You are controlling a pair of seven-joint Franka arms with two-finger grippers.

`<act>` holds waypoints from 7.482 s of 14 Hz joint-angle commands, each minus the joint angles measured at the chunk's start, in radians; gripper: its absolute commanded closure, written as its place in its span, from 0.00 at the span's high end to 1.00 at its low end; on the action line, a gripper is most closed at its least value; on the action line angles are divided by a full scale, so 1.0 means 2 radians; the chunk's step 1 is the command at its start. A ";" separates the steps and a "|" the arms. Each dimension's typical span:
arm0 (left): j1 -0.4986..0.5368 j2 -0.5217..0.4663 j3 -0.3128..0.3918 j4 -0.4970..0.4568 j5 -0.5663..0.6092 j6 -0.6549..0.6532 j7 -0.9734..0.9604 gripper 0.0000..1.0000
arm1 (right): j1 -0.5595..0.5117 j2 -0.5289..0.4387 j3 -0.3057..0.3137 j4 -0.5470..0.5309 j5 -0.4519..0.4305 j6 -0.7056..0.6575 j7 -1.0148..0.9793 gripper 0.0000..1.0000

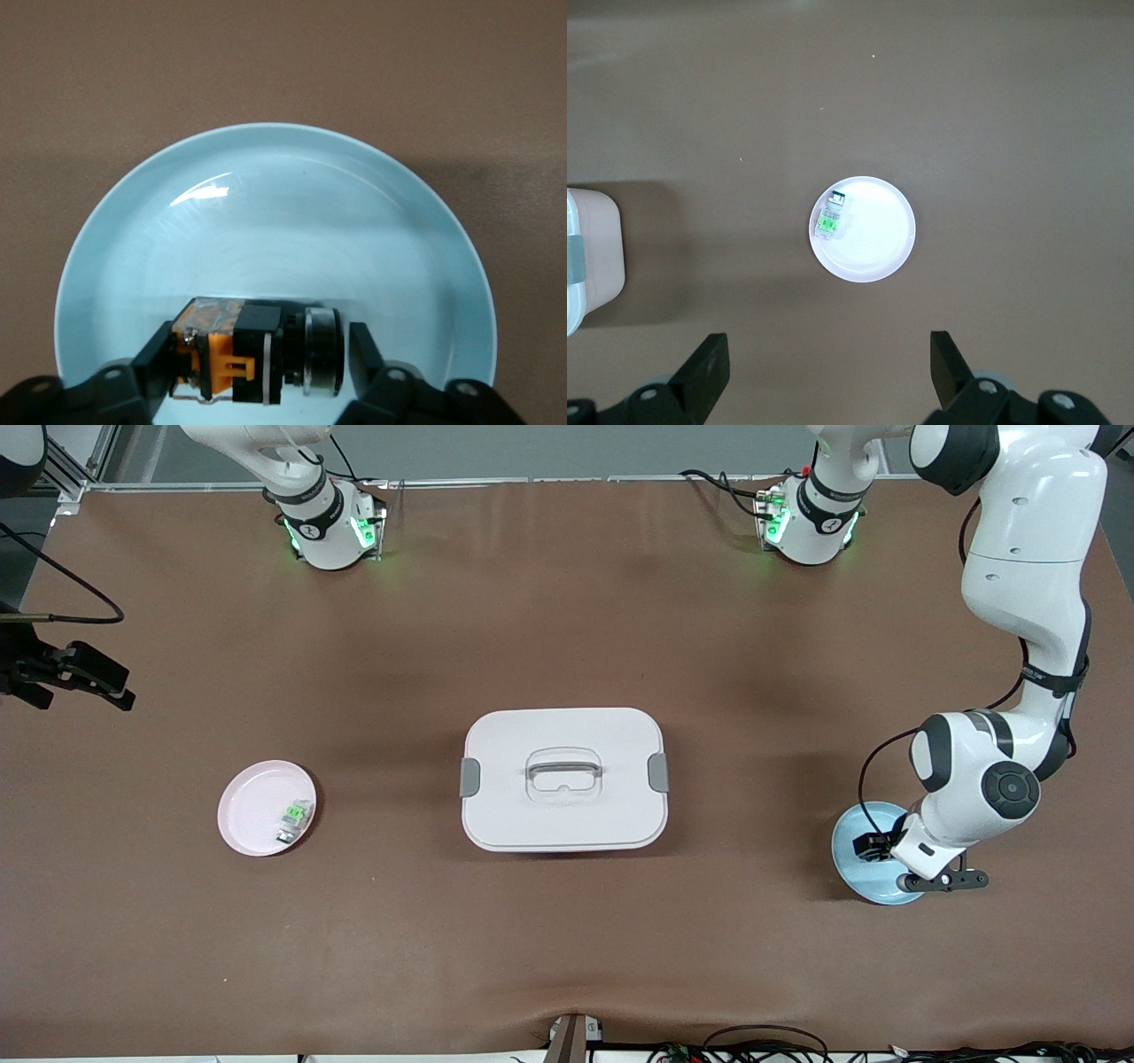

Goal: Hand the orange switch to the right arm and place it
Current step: 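Lower the left gripper and grasp the orange-and-black switch, then lift the orange switch with the left gripper off the blue plate, then carry the switch over the white box while the right gripper approaches, then grasp the switch with the right gripper beside the left gripper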

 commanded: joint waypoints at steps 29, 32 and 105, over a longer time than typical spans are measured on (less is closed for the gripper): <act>-0.013 -0.144 -0.253 0.096 -0.089 -0.260 -0.437 0.00 | -0.002 -0.006 0.000 -0.006 0.002 0.000 -0.003 1.00; -0.063 -0.130 -0.261 0.116 -0.089 -0.258 -0.576 0.00 | 0.000 -0.007 0.001 -0.003 0.002 -0.002 -0.005 1.00; -0.168 -0.095 -0.260 0.176 -0.194 -0.193 -0.819 0.00 | 0.344 0.001 0.059 -0.306 0.320 0.657 0.399 0.00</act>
